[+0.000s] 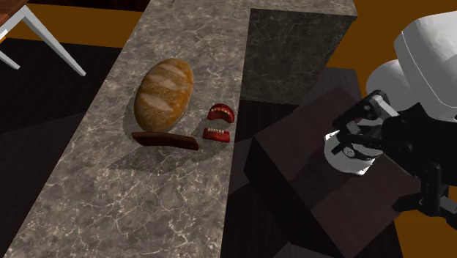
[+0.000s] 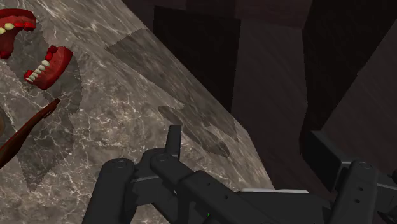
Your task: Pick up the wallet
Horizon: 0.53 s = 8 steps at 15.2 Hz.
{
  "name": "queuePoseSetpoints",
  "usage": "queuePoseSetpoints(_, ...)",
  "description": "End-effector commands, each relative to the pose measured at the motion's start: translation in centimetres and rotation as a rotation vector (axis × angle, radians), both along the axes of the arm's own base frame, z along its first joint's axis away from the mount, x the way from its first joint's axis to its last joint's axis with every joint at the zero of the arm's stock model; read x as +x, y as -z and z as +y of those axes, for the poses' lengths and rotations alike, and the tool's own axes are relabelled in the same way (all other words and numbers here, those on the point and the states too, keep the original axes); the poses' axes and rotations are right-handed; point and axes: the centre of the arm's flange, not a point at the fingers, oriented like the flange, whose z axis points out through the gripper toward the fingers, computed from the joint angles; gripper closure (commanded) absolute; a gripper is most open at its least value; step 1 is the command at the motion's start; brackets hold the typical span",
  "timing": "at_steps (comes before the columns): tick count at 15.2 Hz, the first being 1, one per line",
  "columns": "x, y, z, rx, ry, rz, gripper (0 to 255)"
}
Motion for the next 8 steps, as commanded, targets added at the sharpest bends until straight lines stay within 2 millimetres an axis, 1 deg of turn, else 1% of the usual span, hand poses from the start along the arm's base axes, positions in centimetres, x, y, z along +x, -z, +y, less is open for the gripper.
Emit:
queuePoseSetpoints(1, 0.0, 0.0, 0.0, 0.000, 0.000, 0.000, 0)
queuePoseSetpoints(8, 6.5, 4.3, -5.3, 0.004, 0.120, 0.017, 0)
